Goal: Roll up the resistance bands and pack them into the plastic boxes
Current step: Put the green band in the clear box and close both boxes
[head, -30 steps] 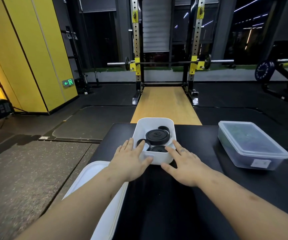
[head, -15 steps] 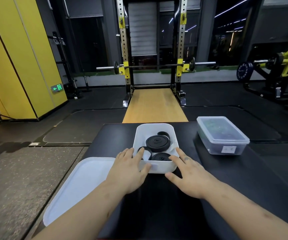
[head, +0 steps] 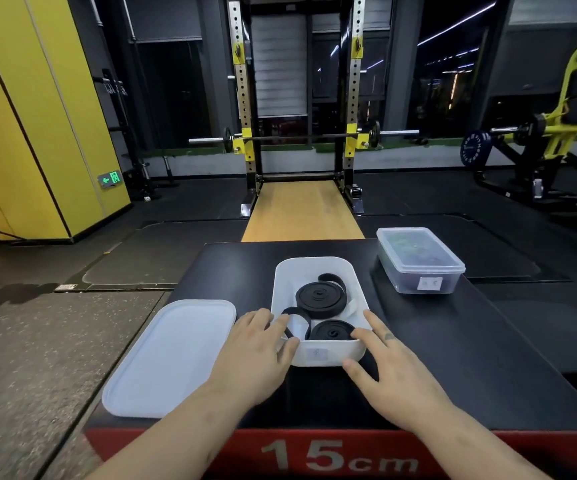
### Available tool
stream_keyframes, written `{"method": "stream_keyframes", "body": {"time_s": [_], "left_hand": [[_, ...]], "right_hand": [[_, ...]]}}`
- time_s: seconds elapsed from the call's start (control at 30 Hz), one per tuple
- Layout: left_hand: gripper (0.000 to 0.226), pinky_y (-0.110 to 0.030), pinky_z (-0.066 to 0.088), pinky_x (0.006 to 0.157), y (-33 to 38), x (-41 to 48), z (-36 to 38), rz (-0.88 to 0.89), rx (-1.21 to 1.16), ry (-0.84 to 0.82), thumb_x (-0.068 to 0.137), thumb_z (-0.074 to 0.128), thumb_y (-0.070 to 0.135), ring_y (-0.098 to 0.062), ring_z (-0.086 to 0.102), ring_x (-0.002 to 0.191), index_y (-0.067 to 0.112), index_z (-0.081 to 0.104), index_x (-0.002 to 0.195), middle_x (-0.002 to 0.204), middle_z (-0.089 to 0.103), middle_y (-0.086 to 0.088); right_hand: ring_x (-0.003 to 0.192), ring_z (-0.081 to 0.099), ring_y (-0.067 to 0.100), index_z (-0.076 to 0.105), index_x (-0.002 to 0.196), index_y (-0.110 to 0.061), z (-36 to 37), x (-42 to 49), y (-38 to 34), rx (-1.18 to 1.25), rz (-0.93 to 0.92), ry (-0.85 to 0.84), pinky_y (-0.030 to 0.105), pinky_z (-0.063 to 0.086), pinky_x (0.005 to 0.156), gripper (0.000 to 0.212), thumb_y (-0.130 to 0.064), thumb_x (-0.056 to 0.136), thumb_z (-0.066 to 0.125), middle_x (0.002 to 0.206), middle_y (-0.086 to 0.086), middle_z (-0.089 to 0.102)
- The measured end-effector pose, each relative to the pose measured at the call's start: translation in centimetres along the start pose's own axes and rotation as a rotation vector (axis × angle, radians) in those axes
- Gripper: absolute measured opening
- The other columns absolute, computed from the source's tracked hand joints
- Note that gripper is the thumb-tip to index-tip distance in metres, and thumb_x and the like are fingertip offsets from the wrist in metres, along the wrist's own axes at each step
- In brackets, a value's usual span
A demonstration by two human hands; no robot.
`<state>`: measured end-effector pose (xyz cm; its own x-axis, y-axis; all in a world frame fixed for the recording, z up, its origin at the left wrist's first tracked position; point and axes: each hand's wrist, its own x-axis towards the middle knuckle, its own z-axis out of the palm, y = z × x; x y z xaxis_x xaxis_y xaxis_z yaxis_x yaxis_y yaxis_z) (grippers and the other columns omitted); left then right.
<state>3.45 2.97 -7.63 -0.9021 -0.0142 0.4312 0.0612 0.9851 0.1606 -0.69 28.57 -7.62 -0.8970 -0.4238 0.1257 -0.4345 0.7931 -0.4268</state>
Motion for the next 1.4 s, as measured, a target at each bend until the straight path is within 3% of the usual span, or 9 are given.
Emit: {"method": "stream_keyframes", "body": {"time_s": [0.23,0.37,0.53,0.67,0.87,0.97,1.1,1.23,1.4], "left_hand": [[0.044,-0.035,0.047,0.095,0.7,-2.0,-0.9,0.041,0.010,0.104,0.097,0.046,0.049,-0.022,0.049,0.095,0.022,0.066,0.125,0.092,0.052,0.007],[0.042,-0.034,0.047,0.094,0.9,-2.0,-0.9,0.044,-0.004,0.109,0.098,0.044,0.047,-0.022,0.050,0.094,0.023,0.067,0.123,0.093,0.052,0.007],[0.059,-0.036,0.036,0.111,0.0,-2.1,-1.4,-0.037,-0.060,0.066,0.097,0.030,0.055,-0.020,0.046,0.121,0.024,0.059,0.138,0.128,0.057,0.003],[0.062,-0.047,0.013,0.124,-2.4,-1.7,-2.0,-0.267,0.130,-0.203,0.102,0.019,0.054,-0.022,0.023,0.150,0.026,0.033,0.157,0.160,0.035,-0.001],[0.060,-0.061,0.004,0.121,-4.4,-1.5,-2.0,-0.429,0.265,-0.345,0.104,0.025,0.055,-0.026,0.008,0.156,0.026,0.032,0.155,0.168,0.021,0.000],[0.065,-0.066,0.002,0.119,-5.1,-1.4,-1.9,-0.498,0.352,-0.426,0.101,0.027,0.061,-0.028,0.005,0.157,0.020,0.044,0.150,0.168,0.019,-0.002],[0.050,-0.064,0.009,0.119,-5.9,-1.3,-1.7,-0.531,0.332,-0.448,0.102,0.039,0.054,-0.024,0.014,0.155,0.021,0.059,0.135,0.158,0.034,0.001],[0.021,-0.055,0.028,0.116,-5.9,-1.1,-1.2,-0.540,0.248,-0.372,0.099,0.049,0.028,-0.020,0.040,0.134,0.022,0.061,0.115,0.124,0.050,0.005],[0.018,-0.038,0.044,0.095,-4.8,-0.5,-1.6,-0.569,0.212,-0.320,0.091,0.050,0.014,-0.024,0.051,0.112,0.015,0.056,0.108,0.117,0.049,-0.003]], "right_hand": [[0.144,0.037,0.011,0.049,0.132,-0.047,-0.5,-2.1,-0.3,-0.011,-0.021,0.054,0.031,0.044,0.107,0.043,-0.068,0.097,0.037,0.168,-0.026,0.013],[0.148,0.032,0.011,0.050,0.140,-0.046,-0.7,-2.2,-0.4,-0.037,-0.010,0.045,0.033,0.039,0.114,0.049,-0.067,0.098,0.037,0.168,-0.023,0.015],[0.155,0.019,0.012,0.027,0.157,-0.052,-1.4,-1.1,-0.4,-0.005,0.015,0.030,0.037,0.031,0.122,0.063,-0.072,0.097,0.031,0.170,-0.024,0.001],[0.157,0.013,0.016,0.016,0.159,-0.054,-2.0,-0.4,-0.6,-0.008,0.044,-0.008,0.040,0.027,0.124,0.067,-0.073,0.096,0.028,0.170,-0.022,-0.004],[0.156,0.011,0.020,0.010,0.159,-0.054,-1.9,0.9,-1.0,-0.008,0.043,-0.022,0.041,0.021,0.126,0.072,-0.076,0.092,0.024,0.171,-0.018,-0.008],[0.156,0.009,0.021,0.007,0.160,-0.052,-2.0,1.3,-1.2,-0.023,0.047,-0.033,0.041,0.016,0.127,0.069,-0.072,0.097,0.027,0.171,-0.015,-0.009],[0.156,0.011,0.023,0.004,0.159,-0.055,-1.7,1.7,-1.0,-0.003,0.057,-0.030,0.044,0.020,0.126,0.074,-0.078,0.091,0.024,0.171,-0.017,-0.009],[0.156,0.011,0.022,0.005,0.159,-0.055,-1.6,1.6,-0.7,0.019,0.063,-0.027,0.044,0.022,0.126,0.074,-0.078,0.091,0.025,0.171,-0.018,-0.008],[0.156,0.012,0.024,0.007,0.159,-0.054,-2.0,1.2,-0.8,0.022,0.062,-0.037,0.044,0.024,0.125,0.074,-0.077,0.091,0.025,0.171,-0.018,-0.006]]}}
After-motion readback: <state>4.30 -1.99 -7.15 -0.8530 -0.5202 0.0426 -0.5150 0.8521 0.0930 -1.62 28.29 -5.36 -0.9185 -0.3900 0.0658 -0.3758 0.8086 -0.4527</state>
